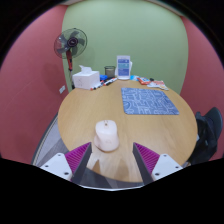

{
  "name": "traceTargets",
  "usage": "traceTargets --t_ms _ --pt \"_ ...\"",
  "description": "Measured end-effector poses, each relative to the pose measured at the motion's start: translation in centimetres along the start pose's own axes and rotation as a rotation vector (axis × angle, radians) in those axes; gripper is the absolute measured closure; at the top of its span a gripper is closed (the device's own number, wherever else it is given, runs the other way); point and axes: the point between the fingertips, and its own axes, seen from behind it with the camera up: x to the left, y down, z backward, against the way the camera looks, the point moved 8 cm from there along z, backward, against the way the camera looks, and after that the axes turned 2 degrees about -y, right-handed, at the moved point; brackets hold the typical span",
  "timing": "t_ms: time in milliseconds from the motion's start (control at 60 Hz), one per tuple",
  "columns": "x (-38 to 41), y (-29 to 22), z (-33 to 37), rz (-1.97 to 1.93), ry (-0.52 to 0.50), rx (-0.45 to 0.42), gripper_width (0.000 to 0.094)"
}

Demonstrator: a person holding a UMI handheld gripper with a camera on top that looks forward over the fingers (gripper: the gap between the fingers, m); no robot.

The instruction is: Arrange mouse

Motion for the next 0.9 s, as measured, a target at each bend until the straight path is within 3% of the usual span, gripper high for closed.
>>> traceTargets --t_ms 167,233,317,333,517,667,767,900 --pt "1.8 -1.5 -6.5 0.013 0.0 -0.017 0.013" --pt "1.4 -1.9 -8.4 0.015 0.007 -0.017 0.0193" --pt "1.5 -2.2 -9.4 0.018 -0.016 -0.023 0.0323" --pt "1.5 -2.3 -9.5 0.023 -0.021 -0.024 0.0388" --pt "1.6 -2.6 -9.7 0.029 -0.016 -0.025 0.0502" --pt "2.0 -3.6 -9.0 0.03 -0.035 -0.015 0.0534" --pt "2.9 -7.5 -6.7 0.055 -0.085 -0.09 0.0532" --pt "2.5 -17.0 -3.7 0.032 -0.155 -0.24 0.0533"
